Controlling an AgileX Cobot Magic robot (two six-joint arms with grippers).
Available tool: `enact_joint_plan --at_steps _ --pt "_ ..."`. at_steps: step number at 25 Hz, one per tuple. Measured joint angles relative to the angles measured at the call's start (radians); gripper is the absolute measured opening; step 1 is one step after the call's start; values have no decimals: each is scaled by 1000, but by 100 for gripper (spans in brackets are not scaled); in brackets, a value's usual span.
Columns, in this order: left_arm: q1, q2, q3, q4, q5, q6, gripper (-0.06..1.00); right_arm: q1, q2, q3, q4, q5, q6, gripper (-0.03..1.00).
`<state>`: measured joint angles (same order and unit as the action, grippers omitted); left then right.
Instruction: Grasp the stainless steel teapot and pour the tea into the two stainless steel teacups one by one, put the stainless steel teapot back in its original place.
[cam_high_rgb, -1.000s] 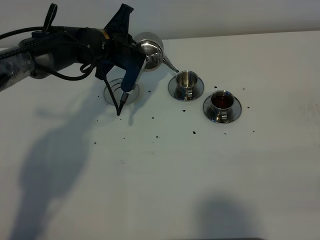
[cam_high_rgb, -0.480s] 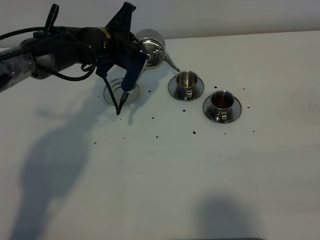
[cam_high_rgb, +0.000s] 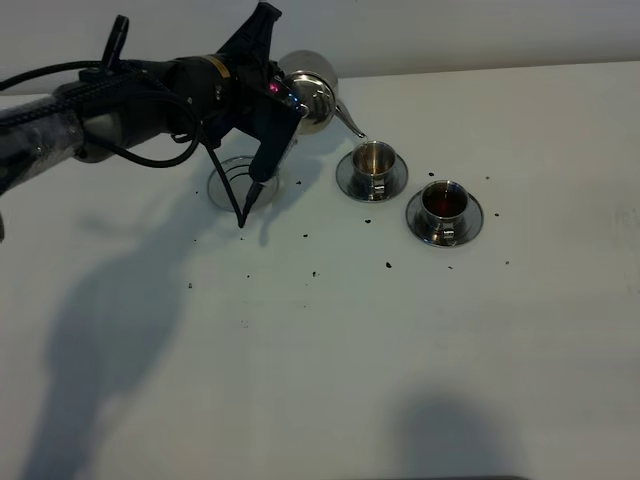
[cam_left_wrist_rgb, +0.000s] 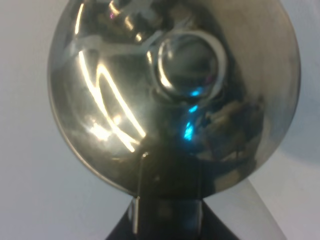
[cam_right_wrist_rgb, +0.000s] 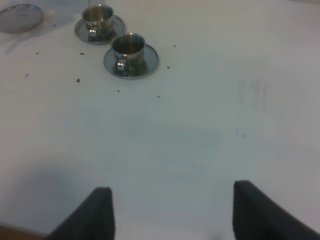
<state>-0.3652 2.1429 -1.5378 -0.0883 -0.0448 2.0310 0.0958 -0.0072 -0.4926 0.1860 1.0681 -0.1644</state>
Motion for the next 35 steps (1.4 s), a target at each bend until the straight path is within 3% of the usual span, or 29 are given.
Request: enact_joint_plan --at_steps 23,35 --pt "-7 14 0 63 -28 11 16 0 0 0 0 0 0 51" --pt "-7 14 0 96 -90 21 16 0 0 0 0 0 -1 51"
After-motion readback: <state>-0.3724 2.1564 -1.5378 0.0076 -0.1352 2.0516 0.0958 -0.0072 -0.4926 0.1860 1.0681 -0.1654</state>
